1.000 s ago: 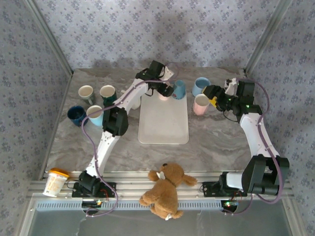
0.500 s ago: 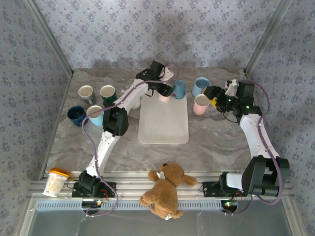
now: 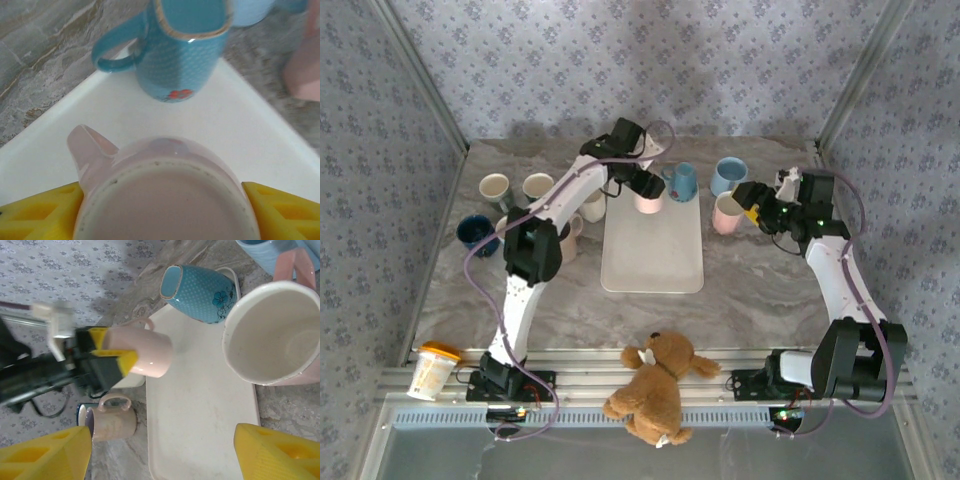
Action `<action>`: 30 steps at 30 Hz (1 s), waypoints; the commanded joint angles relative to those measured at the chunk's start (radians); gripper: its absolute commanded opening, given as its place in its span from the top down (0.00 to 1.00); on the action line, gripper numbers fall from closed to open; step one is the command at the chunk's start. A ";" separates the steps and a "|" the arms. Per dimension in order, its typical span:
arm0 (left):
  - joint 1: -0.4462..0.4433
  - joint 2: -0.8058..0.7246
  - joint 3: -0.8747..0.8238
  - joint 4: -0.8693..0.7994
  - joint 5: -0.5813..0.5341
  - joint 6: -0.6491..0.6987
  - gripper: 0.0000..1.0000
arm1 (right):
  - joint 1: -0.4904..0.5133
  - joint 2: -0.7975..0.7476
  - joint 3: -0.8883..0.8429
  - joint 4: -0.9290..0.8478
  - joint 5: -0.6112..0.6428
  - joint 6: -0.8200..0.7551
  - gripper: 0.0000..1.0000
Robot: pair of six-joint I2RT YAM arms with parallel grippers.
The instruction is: Turn the mug right side up
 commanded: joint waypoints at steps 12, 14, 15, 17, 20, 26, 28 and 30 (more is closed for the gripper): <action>0.010 -0.357 -0.132 0.069 0.319 -0.372 0.37 | 0.031 -0.121 -0.086 0.209 -0.151 -0.179 0.32; 0.010 -0.383 -0.152 0.088 0.353 -0.415 0.38 | 0.034 -0.158 -0.114 0.253 -0.162 -0.215 0.32; 0.010 -0.397 -0.166 0.098 0.369 -0.431 0.38 | 0.035 -0.174 -0.129 0.283 -0.170 -0.226 0.32; 0.010 -0.425 -0.198 0.135 0.383 -0.473 0.40 | 0.040 -0.197 -0.159 0.339 -0.191 -0.266 0.33; 0.012 -0.472 -0.283 0.229 0.419 -0.567 0.41 | 0.061 -0.229 -0.201 0.398 -0.203 -0.349 0.35; 0.014 -0.539 -0.430 0.404 0.444 -0.751 0.42 | 0.167 -0.333 -0.290 0.432 -0.129 -0.660 0.26; 0.013 -0.547 -0.446 0.403 0.444 -0.773 0.42 | 0.208 -0.360 -0.312 0.428 -0.082 -0.779 0.23; 0.015 -0.553 -0.461 0.400 0.442 -0.787 0.43 | 0.244 -0.371 -0.315 0.400 -0.043 -0.901 0.22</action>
